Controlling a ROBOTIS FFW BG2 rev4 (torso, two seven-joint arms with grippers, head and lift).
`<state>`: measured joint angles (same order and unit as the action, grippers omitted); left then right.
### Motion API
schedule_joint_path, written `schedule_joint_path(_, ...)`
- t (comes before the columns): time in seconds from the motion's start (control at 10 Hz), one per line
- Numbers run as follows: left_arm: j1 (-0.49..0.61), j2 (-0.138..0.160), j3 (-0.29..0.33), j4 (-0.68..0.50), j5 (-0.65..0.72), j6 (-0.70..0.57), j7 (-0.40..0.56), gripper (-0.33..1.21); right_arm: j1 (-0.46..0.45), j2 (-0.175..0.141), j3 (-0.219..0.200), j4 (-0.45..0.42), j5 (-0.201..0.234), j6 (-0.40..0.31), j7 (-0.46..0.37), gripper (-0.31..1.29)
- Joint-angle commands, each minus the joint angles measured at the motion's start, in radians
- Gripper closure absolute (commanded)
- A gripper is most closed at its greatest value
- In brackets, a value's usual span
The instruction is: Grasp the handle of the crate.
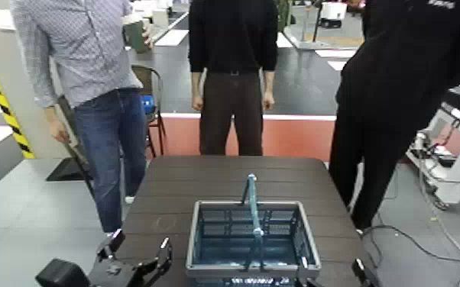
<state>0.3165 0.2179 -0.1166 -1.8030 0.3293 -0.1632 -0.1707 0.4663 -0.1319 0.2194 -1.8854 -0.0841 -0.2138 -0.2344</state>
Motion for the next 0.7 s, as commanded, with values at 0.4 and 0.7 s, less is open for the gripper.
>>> schedule_joint_path(0.4,-0.135,0.034,0.035,-0.078,0.237,0.416,-0.079,0.11,-0.005,-0.003,0.003,0.005,-0.006,0.004,0.001,0.15)
schedule_joint_path(0.7,-0.27,0.066,0.064,-0.065,0.425,0.748,-0.066,0.11,-0.009,-0.005,0.006,0.009,-0.01,0.004,0.001,0.15)
